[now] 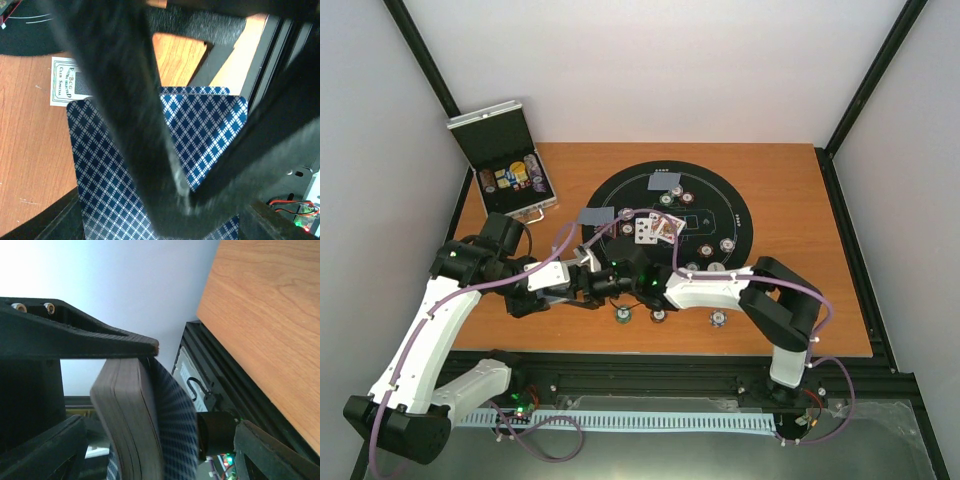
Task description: Distribute texas hold em gaming equipment
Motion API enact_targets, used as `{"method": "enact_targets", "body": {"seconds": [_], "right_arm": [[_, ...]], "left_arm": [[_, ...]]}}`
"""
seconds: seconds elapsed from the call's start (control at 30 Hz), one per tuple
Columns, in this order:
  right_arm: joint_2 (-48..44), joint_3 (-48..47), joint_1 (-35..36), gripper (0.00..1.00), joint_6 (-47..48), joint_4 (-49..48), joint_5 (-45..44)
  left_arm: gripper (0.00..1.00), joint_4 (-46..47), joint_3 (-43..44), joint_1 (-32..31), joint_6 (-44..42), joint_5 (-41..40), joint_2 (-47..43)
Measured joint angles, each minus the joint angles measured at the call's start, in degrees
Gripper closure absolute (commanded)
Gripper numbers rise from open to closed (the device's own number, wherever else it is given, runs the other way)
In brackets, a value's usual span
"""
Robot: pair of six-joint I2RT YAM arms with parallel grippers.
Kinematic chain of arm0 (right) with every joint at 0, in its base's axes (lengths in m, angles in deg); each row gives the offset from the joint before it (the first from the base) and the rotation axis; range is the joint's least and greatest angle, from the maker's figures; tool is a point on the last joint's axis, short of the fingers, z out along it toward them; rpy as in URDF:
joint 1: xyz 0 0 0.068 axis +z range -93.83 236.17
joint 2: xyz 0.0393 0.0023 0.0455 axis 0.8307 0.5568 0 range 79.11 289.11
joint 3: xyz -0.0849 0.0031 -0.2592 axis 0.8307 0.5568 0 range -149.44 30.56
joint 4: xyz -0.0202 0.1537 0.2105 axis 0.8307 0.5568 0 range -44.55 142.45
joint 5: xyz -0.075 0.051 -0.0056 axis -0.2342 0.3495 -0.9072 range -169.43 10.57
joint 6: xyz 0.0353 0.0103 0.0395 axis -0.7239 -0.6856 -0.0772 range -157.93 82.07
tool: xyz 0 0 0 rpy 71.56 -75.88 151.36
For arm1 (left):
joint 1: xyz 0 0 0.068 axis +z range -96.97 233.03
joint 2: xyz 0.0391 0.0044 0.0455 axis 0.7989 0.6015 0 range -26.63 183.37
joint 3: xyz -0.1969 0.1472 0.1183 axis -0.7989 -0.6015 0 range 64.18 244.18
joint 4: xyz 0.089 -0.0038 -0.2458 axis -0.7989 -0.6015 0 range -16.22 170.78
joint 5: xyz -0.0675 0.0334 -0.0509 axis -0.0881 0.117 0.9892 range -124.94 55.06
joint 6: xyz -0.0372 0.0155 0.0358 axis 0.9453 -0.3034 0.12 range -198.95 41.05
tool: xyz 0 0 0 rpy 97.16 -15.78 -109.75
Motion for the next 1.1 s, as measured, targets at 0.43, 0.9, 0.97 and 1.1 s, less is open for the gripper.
{"method": "enact_targets", "body": {"seconds": [0.43,0.9,0.97,1.1], "right_arm": [[7.04,-3.30,0.55,0.35,-5.01,-6.29,2.14],[3.96,1.49,-1.57,0.38,-4.15,-8.79,2.71],[3.34,1.49,-1.66,0.36,-3.54,-7.67,2.67],[1.70,1.46,-1.90,0.32,-1.73,-4.04,2.60]], "left_arm": [[0.99,-0.13,-0.02,0.00,-0.02,-0.31,-0.37],[0.99,-0.22,-0.02,-0.04,-0.04,0.17,-0.24],[0.99,-0.24,-0.02,-0.04,-0.04,0.15,-0.24],[0.99,-0.22,-0.02,-0.04,-0.04,0.15,-0.39]]}}
